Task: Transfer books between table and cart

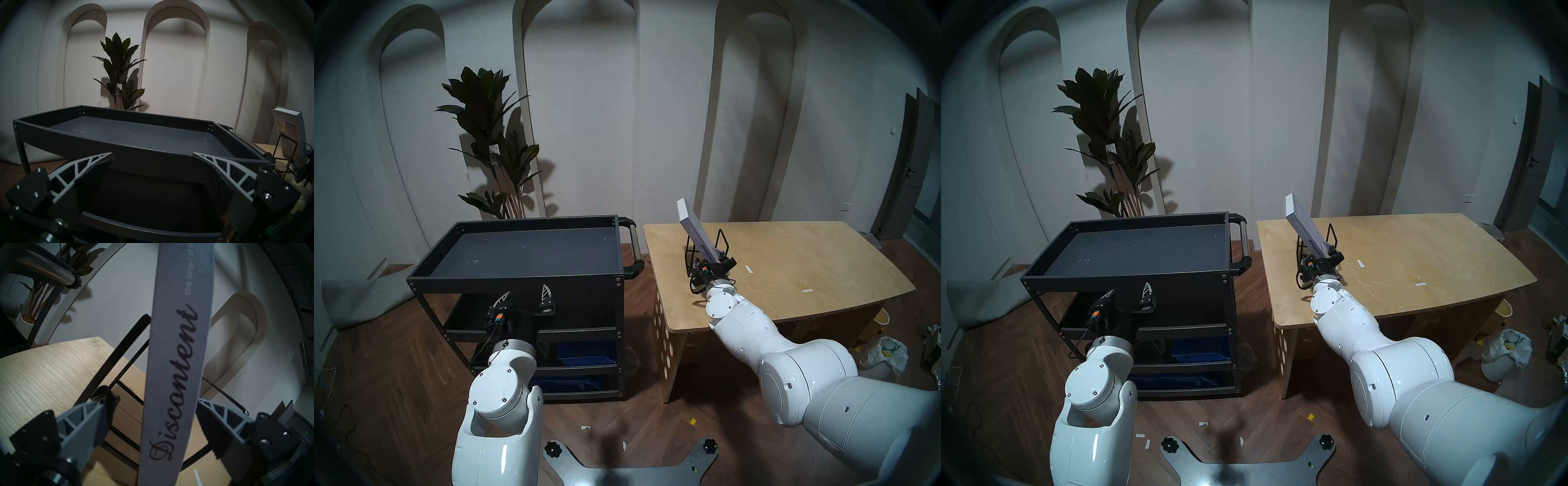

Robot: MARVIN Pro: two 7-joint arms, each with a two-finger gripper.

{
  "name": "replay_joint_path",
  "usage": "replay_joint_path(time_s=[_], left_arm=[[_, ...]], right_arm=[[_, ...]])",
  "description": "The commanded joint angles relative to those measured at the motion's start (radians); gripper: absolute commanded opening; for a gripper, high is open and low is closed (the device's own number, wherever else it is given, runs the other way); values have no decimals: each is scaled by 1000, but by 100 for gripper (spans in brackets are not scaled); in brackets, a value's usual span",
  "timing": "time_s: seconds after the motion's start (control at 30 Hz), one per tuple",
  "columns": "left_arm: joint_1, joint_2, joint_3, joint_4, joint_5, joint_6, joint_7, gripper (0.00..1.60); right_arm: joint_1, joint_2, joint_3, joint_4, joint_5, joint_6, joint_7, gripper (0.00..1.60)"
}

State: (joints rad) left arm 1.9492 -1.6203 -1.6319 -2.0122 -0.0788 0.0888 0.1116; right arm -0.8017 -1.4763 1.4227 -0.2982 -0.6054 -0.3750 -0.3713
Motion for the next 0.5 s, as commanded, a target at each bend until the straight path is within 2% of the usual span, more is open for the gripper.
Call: replay_joint_path(time_s=[0.0,0.2,0.23,0.3,0.47], left_arm=[[-8,1,4,-24,-1,-11,-5,160],[-10,-1,6,-23,1,-10,-5,160],[-11,-2,7,-22,2,-10,-6,160],[-11,-3,9,-22,2,-12,-6,160],[-14,-5,14,-19,3,-14,-6,160]], right_arm=[[56,-8,-1,15,-1,-34,-21,73],[65,-5,1,40,-5,-58,-35,36],[65,-4,2,41,-5,-62,-37,19],[65,-1,3,44,-6,-71,-43,0],[56,6,15,29,1,-108,-69,0]])
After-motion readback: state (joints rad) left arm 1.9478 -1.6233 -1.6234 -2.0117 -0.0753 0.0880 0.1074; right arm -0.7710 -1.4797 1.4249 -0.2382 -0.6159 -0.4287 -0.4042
